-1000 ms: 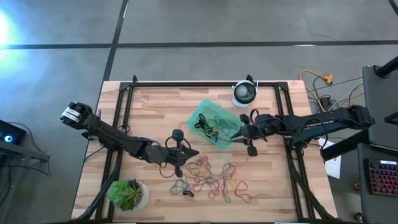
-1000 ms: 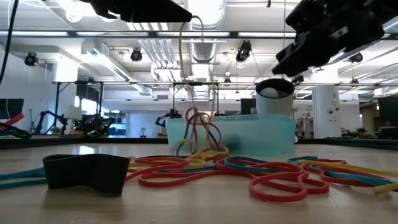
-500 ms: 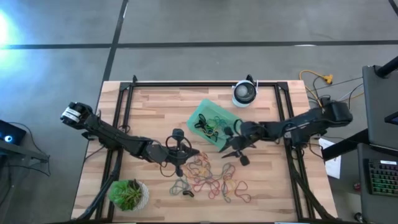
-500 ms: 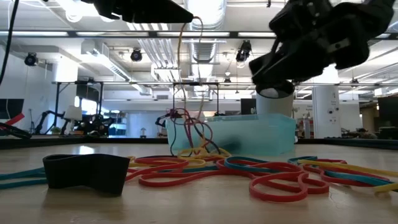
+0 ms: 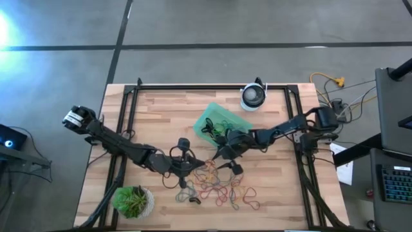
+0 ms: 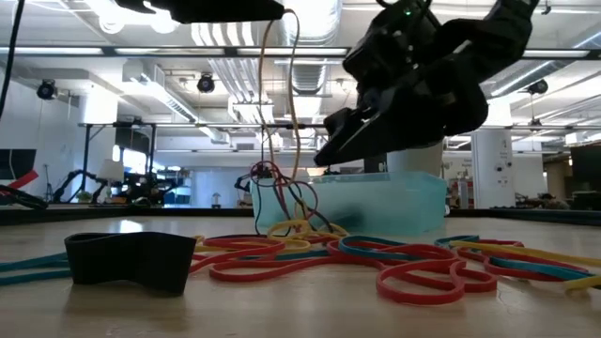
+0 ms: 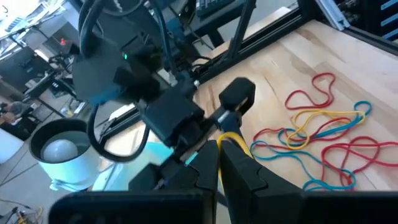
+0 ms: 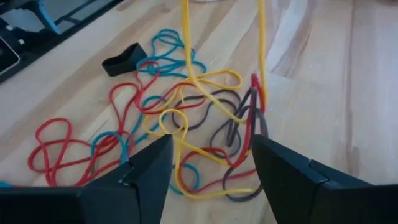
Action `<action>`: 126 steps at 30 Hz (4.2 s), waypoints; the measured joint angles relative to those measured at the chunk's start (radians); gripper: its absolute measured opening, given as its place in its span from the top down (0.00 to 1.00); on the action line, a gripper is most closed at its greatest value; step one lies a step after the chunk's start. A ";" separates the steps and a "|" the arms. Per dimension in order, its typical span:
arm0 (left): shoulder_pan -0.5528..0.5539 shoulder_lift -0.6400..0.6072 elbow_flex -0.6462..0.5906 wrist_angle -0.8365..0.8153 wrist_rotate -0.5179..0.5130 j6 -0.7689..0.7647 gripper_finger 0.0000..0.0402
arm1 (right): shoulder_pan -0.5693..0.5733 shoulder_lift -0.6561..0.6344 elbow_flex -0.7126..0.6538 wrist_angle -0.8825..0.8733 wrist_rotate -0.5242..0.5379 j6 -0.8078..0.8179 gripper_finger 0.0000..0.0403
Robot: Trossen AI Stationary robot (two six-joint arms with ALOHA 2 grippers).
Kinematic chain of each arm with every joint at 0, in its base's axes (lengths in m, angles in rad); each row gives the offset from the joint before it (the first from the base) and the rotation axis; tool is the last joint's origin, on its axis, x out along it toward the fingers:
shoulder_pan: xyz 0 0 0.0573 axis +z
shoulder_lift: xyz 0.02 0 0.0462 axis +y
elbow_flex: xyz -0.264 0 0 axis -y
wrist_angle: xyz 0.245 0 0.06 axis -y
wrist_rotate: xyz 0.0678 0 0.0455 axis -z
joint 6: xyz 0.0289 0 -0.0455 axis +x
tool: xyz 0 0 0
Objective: Pick and place rubber bands into bin
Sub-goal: Put the yellow rubber band into the blue bin
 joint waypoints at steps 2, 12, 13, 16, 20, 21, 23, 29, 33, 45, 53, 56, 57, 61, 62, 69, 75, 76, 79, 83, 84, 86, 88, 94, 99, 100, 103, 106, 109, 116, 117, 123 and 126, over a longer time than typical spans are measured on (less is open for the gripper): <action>-0.004 -0.002 0.000 0.001 0.004 0.013 1.00 | -0.002 0.013 0.019 -0.015 0.000 -0.002 0.46; -0.008 -0.003 0.002 0.028 0.043 0.018 1.00 | -0.002 0.075 0.067 -0.011 0.030 -0.010 0.46; -0.009 -0.003 0.002 0.031 0.051 0.020 1.00 | -0.003 0.080 0.070 -0.010 0.037 -0.012 0.46; -0.011 -0.004 0.002 0.034 0.055 0.021 1.00 | -0.005 0.081 0.072 -0.014 0.054 -0.012 0.46; -0.013 -0.004 0.003 0.035 0.056 0.024 1.00 | -0.005 0.075 0.073 -0.008 0.055 -0.011 0.46; -0.013 -0.004 0.003 0.036 0.056 0.025 1.00 | -0.005 0.075 0.073 -0.008 0.055 -0.011 0.46; -0.013 -0.004 0.003 0.036 0.056 0.025 1.00 | -0.004 0.089 0.081 -0.003 0.055 -0.010 0.46; -0.012 -0.004 0.003 0.039 0.056 0.025 1.00 | -0.003 0.166 0.135 -0.011 0.056 -0.014 0.46; -0.013 -0.004 0.002 0.035 0.056 0.025 1.00 | -0.004 0.203 0.184 -0.083 0.054 -0.013 0.46; -0.013 -0.005 0.000 0.025 0.056 0.025 1.00 | -0.002 0.207 0.243 -0.226 0.054 -0.025 0.63; -0.013 -0.005 -0.001 0.025 0.056 0.025 1.00 | -0.002 0.172 0.229 -0.235 0.054 -0.045 0.79; -0.013 -0.005 -0.001 0.025 0.056 0.025 1.00 | -0.002 0.160 0.229 -0.239 0.054 -0.053 0.84; -0.013 -0.005 -0.001 0.026 0.056 0.025 1.00 | -0.001 0.154 0.229 -0.247 0.054 -0.059 0.86; -0.013 -0.005 -0.002 0.022 0.056 0.025 1.00 | 0.009 0.137 0.229 -0.268 0.056 -0.073 0.92; -0.013 -0.005 -0.002 0.021 0.056 0.025 1.00 | 0.011 0.131 0.229 -0.267 0.055 -0.077 0.93; -0.013 -0.005 -0.005 -0.049 0.056 -0.006 1.00 | 0.029 0.072 0.229 -0.336 0.058 -0.095 0.97; -0.015 -0.005 -0.006 -0.144 0.056 -0.064 1.00 | 0.048 0.000 0.229 -0.398 0.113 -0.100 0.98; -0.015 -0.005 -0.007 -0.153 0.059 -0.072 1.00 | 0.051 -0.013 0.229 -0.414 0.115 -0.100 0.98; -0.016 -0.005 -0.007 -0.189 0.076 -0.099 1.00 | 0.066 -0.048 0.226 -0.443 0.128 -0.099 0.98; -0.016 -0.005 -0.009 -0.246 0.123 -0.157 1.00 | 0.088 -0.092 0.223 -0.507 0.162 -0.098 0.98; -0.017 -0.005 -0.013 -0.251 0.134 -0.173 1.00 | 0.092 -0.108 0.222 -0.515 0.167 -0.096 0.98; -0.017 -0.005 -0.020 -0.279 0.154 -0.206 1.00 | 0.103 -0.136 0.222 -0.535 0.188 -0.095 0.98; -0.017 0.000 -0.020 -0.303 0.179 -0.244 1.00 | 0.112 -0.167 0.222 -0.556 0.189 -0.092 0.98; -0.017 0.020 -0.020 -0.363 0.203 -0.273 1.00 | 0.153 -0.281 0.222 -0.614 0.192 -0.075 0.98; -0.015 0.020 -0.020 -0.359 0.190 -0.273 1.00 | 0.204 -0.341 0.222 -0.707 0.191 -0.012 0.98; -0.015 0.019 -0.020 -0.359 0.184 -0.273 1.00 | 0.216 -0.345 0.219 -0.729 0.191 0.006 0.98; -0.015 0.019 -0.020 -0.359 0.167 -0.272 1.00 | 0.253 -0.348 0.205 -0.799 0.191 0.069 0.98; -0.015 0.019 -0.020 -0.357 0.126 -0.271 1.00 | 0.284 -0.346 0.167 -0.807 0.191 0.122 0.98; -0.015 0.018 -0.020 -0.336 0.033 -0.249 1.00 | 0.303 -0.345 0.120 -0.808 0.192 0.176 0.98; 0.024 0.019 -0.020 -0.180 -0.182 -0.063 1.00 | 0.307 -0.344 0.002 -0.761 0.261 0.313 0.98; 0.038 0.019 -0.020 -0.151 -0.195 -0.027 1.00 | 0.307 -0.344 -0.014 -0.761 0.283 0.332 0.98; 0.145 0.018 -0.019 0.063 -0.192 0.155 1.00 | 0.306 -0.344 -0.107 -0.719 0.379 0.410 0.98; 0.217 0.018 -0.010 0.115 -0.144 0.192 1.00 | 0.306 -0.344 -0.160 -0.627 0.378 0.411 0.98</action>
